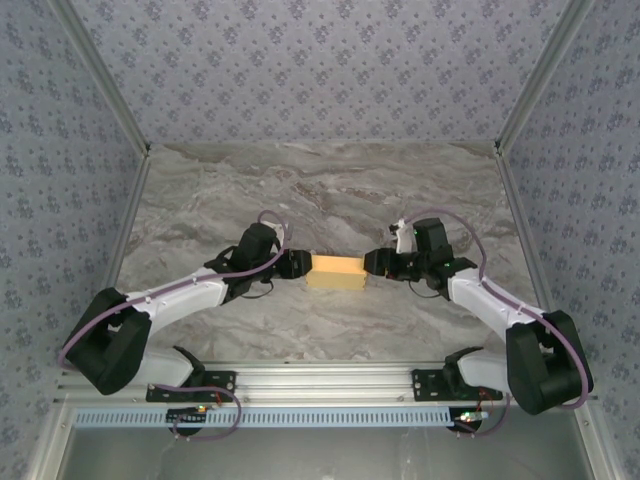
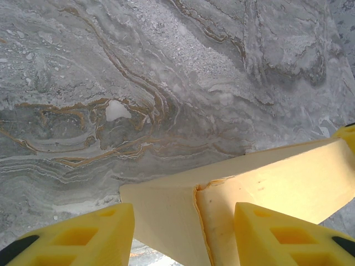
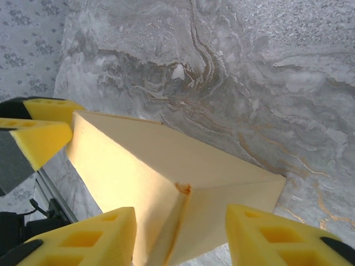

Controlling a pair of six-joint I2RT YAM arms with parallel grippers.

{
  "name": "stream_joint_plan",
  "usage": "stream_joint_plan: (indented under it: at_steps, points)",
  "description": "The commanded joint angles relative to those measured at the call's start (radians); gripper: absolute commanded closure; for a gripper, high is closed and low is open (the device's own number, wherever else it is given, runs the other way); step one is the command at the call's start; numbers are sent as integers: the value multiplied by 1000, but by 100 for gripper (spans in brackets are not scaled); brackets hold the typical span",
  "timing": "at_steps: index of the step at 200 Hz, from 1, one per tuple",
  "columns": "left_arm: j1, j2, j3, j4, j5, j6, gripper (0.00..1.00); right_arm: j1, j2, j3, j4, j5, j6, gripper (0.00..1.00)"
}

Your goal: Fold the paper box

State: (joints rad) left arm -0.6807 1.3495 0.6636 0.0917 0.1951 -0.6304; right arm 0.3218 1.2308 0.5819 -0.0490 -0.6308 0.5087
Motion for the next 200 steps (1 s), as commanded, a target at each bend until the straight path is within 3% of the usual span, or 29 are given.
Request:
stream_joint_plan:
  at_steps: [1, 67, 119, 154, 200]
  points:
    - [-7, 19, -2, -61, -5, 5, 51, -9, 21, -24, 1, -34, -5, 58]
    - [-2, 20, -30, -70, 34, -14, 57, -35, 61, -101, 51, -35, -10, 73]
    - [-2, -7, -24, -54, 46, -36, 61, -32, 72, -71, 71, -37, 2, 74]
    - [-1, -13, 43, -64, 27, -28, 48, -13, 65, 35, 17, -18, -9, 64]
    - [-2, -54, 106, -70, -12, -14, 39, -3, 20, 115, -50, 31, -30, 48]
